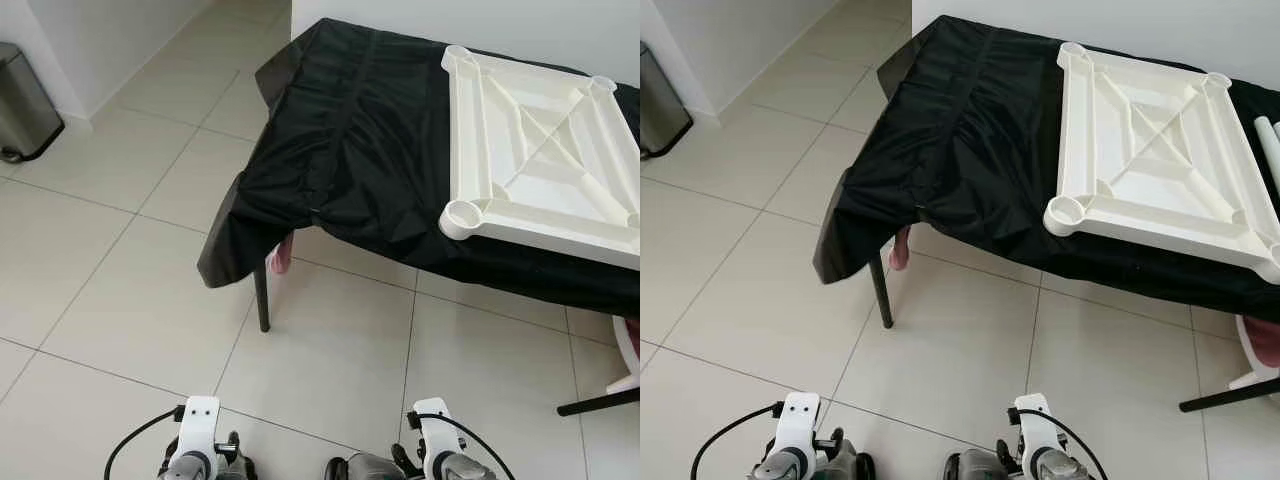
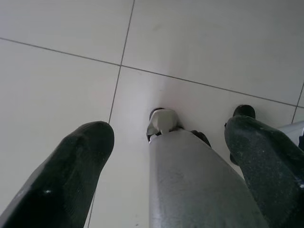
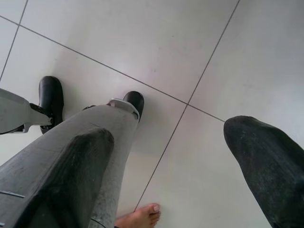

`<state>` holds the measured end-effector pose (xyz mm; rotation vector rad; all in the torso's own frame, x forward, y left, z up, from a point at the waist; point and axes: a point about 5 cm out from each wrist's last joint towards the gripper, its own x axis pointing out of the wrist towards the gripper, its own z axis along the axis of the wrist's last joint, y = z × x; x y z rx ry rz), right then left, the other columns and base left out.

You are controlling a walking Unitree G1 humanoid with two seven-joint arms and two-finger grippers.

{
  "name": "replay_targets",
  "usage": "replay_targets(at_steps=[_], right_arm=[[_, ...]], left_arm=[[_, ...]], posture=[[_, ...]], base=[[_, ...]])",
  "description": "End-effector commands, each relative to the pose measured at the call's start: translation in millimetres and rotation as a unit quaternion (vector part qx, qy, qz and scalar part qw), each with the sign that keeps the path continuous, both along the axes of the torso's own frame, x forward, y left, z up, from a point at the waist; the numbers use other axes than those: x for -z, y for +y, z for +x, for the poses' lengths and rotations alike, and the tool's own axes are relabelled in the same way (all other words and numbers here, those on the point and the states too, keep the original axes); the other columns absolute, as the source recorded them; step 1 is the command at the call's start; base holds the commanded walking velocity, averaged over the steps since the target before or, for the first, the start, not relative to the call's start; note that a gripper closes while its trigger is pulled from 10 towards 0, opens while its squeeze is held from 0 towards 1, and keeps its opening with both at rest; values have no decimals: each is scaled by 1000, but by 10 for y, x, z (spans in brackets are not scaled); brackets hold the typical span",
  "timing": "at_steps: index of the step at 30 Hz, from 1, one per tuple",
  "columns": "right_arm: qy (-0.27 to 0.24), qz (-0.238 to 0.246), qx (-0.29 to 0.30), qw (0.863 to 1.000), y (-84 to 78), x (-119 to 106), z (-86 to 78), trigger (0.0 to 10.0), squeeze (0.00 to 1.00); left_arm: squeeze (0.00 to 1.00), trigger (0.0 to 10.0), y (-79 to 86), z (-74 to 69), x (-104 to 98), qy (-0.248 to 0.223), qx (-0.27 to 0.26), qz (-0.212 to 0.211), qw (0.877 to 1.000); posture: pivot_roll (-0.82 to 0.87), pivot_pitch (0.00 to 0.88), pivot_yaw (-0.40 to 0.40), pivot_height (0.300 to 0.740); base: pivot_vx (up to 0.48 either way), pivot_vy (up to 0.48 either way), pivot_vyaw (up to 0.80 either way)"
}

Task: Building children table

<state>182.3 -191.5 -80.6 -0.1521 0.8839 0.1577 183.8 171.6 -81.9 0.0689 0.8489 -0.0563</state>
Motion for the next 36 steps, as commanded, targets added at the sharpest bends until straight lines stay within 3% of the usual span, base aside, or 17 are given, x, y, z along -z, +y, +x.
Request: replay_targets(at_steps=[1,8,24,29,33,36], right_arm=[[14,4,6,1000,-14,36,-75,10000,0],[2,3,16,1000,-28,5,-13,10000,0],[-4,1,13,1000,16,20,-44,10000,0],[-39,14,10,999,74,-57,100,10000,0],[-103,29,2,994,159,-223,366,10000,0],[-125,36,-1,992,189,-285,453,10000,0]], left_arm=[[0,10000,8,-80,42,18,7,7,1000],[0,10000,33,-9,13,16,5,12,1000],[0,10000,58,-45,24,13,-7,17,1000],[0,10000,21,95,-56,-24,-14,2,1000],[0,10000,-31,352,-224,-91,-29,-20,995],[0,10000,-35,436,-290,-115,-35,-26,992]], posture=[[97,125,-69,740],[94,135,-52,740],[87,132,-22,740],[87,129,-24,740],[83,122,-31,740],[83,121,-34,740]], base=[[0,0,0],[0,0,0],[0,0,0],[0,0,0],[0,0,0],[0,0,0]])
